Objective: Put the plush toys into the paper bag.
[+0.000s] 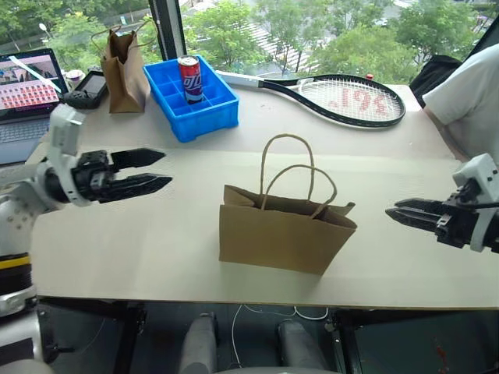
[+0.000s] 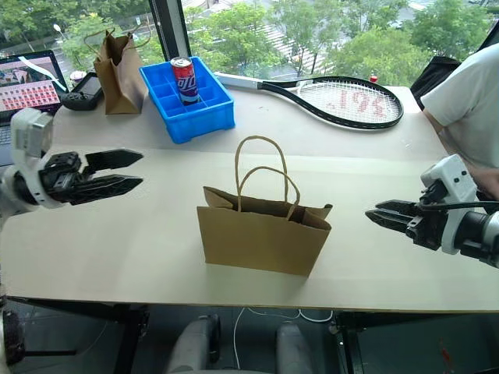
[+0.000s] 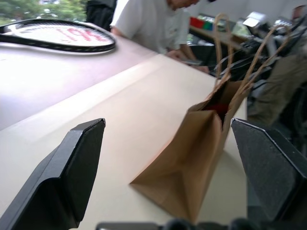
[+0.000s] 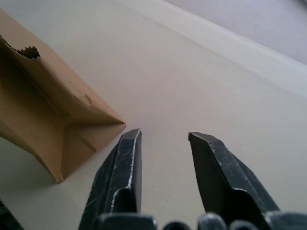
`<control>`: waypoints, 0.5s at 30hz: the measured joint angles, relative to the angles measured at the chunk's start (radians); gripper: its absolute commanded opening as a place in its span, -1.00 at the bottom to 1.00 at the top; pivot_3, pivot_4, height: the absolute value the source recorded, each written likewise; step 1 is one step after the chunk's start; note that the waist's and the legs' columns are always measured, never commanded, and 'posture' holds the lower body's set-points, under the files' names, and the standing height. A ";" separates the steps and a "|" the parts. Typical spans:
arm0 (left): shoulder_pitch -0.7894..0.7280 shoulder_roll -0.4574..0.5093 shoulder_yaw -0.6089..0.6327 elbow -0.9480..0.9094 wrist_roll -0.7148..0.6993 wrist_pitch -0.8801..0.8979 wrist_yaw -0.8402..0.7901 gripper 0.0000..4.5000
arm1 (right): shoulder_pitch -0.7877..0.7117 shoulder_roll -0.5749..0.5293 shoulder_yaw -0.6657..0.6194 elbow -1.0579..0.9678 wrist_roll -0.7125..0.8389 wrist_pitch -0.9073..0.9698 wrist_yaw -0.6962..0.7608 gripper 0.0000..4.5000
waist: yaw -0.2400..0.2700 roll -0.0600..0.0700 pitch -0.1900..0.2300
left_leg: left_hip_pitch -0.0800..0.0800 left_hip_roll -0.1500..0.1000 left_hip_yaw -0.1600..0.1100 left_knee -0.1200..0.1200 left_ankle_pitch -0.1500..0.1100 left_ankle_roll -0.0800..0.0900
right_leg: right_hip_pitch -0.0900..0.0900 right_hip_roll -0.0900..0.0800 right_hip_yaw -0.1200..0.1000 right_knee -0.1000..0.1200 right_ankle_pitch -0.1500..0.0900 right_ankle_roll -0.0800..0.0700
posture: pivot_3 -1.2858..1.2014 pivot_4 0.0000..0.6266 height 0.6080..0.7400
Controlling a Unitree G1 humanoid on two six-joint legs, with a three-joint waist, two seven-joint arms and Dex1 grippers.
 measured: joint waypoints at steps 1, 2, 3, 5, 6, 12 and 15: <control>0.048 0.000 0.005 -0.008 0.030 -0.039 0.018 1.00 | 0.007 0.002 -0.006 0.002 0.001 -0.011 0.012 0.43 | 0.000 0.000 0.000 | 0.000 0.000 0.000 0.000 0.000 0.000 | 0.000 0.000 0.000 0.000 0.000 0.000 | 0.03 -0.52 0.87; 0.083 -0.001 0.006 -0.014 0.055 -0.065 0.036 1.00 | 0.016 0.003 -0.011 0.004 0.000 -0.016 0.022 0.56 | 0.001 0.000 0.000 | 0.000 0.000 0.000 -0.001 0.000 0.000 | 0.000 0.000 0.000 0.000 0.000 -0.001 | 0.03 -0.52 0.87; 0.134 -0.002 0.007 -0.015 0.080 -0.089 0.057 1.00 | 0.040 0.003 -0.020 0.004 -0.005 -0.035 0.038 0.75 | 0.003 0.000 0.000 | 0.000 0.000 0.000 -0.001 -0.001 -0.001 | 0.000 0.000 0.000 0.000 0.000 -0.001 | 0.03 -0.52 0.87; 0.180 -0.003 0.015 -0.015 0.095 -0.102 0.080 1.00 | 0.076 0.015 -0.041 0.004 -0.019 -0.069 0.062 0.99 | 0.007 -0.001 0.000 | 0.000 0.000 0.000 0.000 -0.003 -0.005 | 0.000 0.000 -0.001 0.000 -0.001 -0.002 | 0.03 -0.52 0.87; 0.189 -0.004 0.020 -0.017 0.105 -0.110 0.099 1.00 | 0.091 0.026 -0.052 0.001 -0.022 -0.084 0.066 0.99 | 0.008 -0.001 0.000 | -0.001 0.000 0.000 0.000 -0.004 -0.006 | 0.000 -0.001 -0.001 -0.001 -0.001 -0.002 | 0.03 -0.52 0.87; 0.278 -0.041 0.015 -0.038 0.175 -0.208 0.176 1.00 | 0.202 0.120 -0.083 -0.072 -0.022 -0.126 0.063 0.99 | 0.005 -0.001 0.000 | 0.000 0.001 0.001 -0.001 -0.004 -0.007 | 0.000 -0.001 -0.002 -0.001 -0.001 -0.002 | 0.03 -0.52 0.87; 0.296 -0.064 -0.009 -0.042 0.197 -0.232 0.198 1.00 | 0.221 0.157 -0.083 -0.089 -0.031 -0.140 0.044 0.99 | 0.004 -0.001 0.000 | 0.000 0.001 0.001 0.000 -0.004 -0.007 | 0.000 -0.001 -0.002 -0.001 0.000 -0.003 | 0.03 -0.52 0.87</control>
